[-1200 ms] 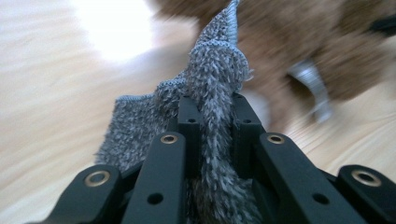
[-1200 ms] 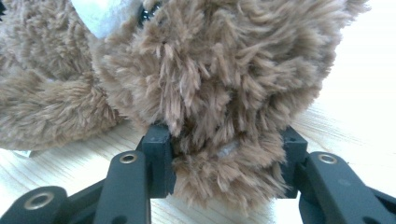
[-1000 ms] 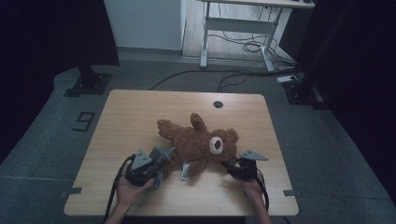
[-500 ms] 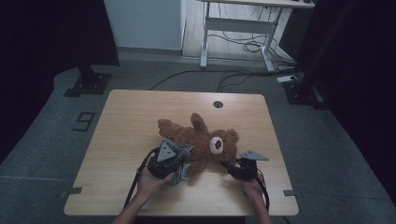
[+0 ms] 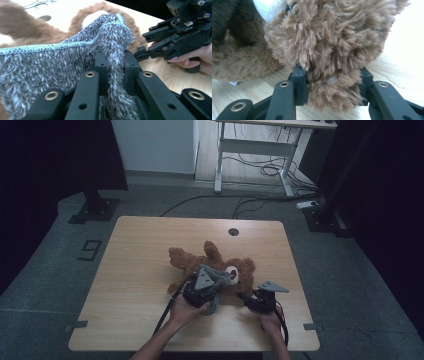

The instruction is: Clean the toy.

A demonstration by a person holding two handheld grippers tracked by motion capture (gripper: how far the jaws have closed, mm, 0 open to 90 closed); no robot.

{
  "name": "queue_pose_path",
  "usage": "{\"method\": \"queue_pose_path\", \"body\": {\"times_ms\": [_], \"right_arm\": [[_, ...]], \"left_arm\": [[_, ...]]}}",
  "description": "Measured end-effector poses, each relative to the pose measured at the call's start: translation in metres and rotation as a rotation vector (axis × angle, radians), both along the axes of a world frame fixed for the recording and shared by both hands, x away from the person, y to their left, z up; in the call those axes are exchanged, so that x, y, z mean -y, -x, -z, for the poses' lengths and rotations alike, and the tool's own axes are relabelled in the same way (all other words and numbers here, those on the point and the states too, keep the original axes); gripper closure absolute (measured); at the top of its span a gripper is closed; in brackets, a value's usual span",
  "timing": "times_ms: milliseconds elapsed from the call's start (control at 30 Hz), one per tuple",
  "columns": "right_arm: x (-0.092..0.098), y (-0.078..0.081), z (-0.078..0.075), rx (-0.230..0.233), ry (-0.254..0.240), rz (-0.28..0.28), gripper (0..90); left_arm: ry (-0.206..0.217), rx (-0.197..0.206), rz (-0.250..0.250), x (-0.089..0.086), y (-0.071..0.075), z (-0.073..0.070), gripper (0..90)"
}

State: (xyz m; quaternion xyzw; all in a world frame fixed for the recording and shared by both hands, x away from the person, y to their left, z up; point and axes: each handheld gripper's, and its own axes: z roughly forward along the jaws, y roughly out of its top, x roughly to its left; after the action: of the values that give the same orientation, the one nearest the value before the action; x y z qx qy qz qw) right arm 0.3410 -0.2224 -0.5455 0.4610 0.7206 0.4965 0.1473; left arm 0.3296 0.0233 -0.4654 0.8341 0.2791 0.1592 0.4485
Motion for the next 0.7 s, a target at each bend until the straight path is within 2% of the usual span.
{"method": "queue_pose_path", "body": {"times_ms": [167, 333, 433, 567, 633, 700], "right_arm": [[0.000, -0.001, 0.001, -0.001, 0.000, 0.004, 59.4], [0.002, -0.001, 0.002, -0.018, -0.010, 0.001, 61.1], [0.002, -0.002, 0.002, -0.021, -0.012, 0.000, 62.1], [0.002, -0.002, 0.002, -0.026, -0.016, 0.002, 63.0], [0.003, -0.002, 0.002, -0.028, -0.016, 0.000, 63.0], [0.003, -0.003, 0.002, -0.026, -0.014, -0.005, 63.0]], "left_arm": [[-0.022, -0.015, 0.023, 0.032, -0.002, 0.012, 77.6], [-0.049, -0.008, 0.039, 0.043, -0.004, 0.019, 77.7], [-0.065, -0.014, 0.036, 0.039, -0.005, 0.024, 77.7], [-0.073, -0.028, 0.009, 0.028, -0.006, 0.033, 77.7], [-0.093, -0.032, -0.027, 0.019, -0.005, 0.037, 77.7], [-0.090, -0.044, -0.066, 0.007, -0.005, 0.038, 77.8]]}}
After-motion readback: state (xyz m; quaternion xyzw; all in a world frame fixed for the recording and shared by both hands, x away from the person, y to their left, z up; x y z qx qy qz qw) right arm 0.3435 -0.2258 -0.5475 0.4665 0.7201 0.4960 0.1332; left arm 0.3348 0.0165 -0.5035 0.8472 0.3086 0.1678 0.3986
